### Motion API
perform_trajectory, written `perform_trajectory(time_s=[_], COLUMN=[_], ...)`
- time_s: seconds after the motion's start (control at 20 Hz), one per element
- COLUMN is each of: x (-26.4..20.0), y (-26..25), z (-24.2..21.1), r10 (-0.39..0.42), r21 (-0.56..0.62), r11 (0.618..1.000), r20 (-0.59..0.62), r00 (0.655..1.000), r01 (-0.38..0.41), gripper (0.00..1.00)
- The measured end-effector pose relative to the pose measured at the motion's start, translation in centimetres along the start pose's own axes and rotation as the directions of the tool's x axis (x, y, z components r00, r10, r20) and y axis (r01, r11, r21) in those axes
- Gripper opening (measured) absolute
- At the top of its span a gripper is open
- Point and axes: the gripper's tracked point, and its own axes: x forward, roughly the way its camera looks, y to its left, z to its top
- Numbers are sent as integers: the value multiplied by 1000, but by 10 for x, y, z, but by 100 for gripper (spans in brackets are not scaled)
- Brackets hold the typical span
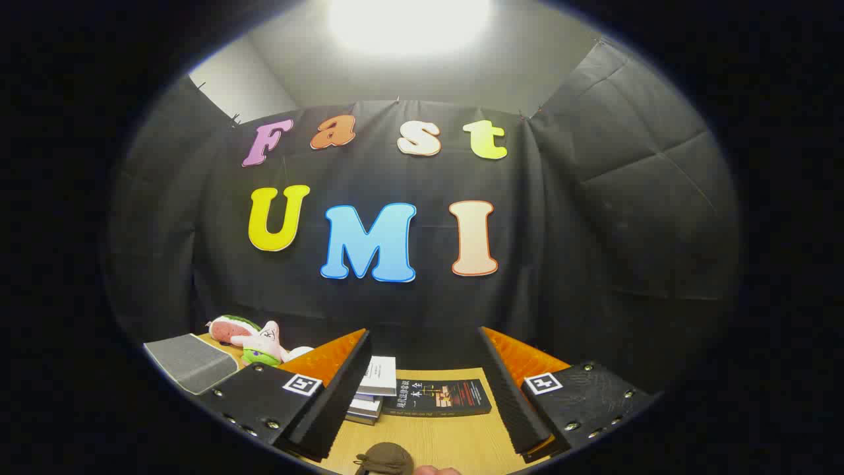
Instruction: Open the storage box then place both shoes into the box .Put the left shoe in first, then the right shoe, with the right side of both shoes facing outward in a uniform manner.
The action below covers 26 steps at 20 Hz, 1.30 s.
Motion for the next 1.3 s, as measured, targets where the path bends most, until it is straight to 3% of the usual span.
perform_trajectory(time_s=[0.3, 0.5, 0.75, 1.1, 1.3], x=[1, -2, -2, 17, 22], y=[33, 43, 64, 120, 170], z=[0, -4, -14, -52, -88], r10=[7, -30, -31, 197, 392], r21=[-14, -26, 15, 203, 334], r11=[1000, 999, 999, 966, 893], r20=[-16, -32, -66, -176, -256], r00=[1000, 999, 997, 965, 884], r01=[-7, 29, 32, -160, -300], gripper=[96, 96, 96, 96, 96])
